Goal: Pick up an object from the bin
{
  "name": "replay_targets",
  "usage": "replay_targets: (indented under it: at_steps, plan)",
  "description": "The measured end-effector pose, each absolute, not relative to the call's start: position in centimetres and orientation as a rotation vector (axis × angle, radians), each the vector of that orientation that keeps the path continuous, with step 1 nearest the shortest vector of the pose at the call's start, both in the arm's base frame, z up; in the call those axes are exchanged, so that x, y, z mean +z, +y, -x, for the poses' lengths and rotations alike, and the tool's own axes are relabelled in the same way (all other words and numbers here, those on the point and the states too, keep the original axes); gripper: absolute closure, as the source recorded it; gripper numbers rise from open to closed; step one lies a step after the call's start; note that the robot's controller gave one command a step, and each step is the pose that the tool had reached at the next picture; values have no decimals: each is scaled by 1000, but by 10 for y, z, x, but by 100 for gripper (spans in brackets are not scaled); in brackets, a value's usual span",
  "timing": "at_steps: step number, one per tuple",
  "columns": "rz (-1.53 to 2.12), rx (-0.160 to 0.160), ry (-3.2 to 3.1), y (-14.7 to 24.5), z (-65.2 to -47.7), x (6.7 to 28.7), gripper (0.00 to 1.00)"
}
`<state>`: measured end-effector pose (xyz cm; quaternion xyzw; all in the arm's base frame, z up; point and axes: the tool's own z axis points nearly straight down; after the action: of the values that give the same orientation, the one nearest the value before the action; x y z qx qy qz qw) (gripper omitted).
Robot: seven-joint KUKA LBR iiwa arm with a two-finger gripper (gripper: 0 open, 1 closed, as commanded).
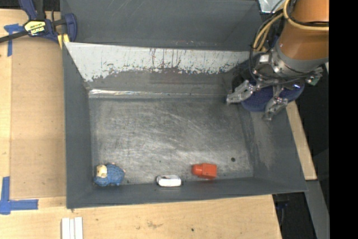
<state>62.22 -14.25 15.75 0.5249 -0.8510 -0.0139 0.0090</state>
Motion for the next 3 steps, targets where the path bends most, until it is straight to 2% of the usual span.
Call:
replay_targets:
  at_steps: [1,2,3]
  plan:
    - [-1624,-36,-2659,-149,-621,156,100]
    - [-1880,-5,-2516,-97,-544,170,100]
    - [-1885,3,-2519,-95,-554,182,100]
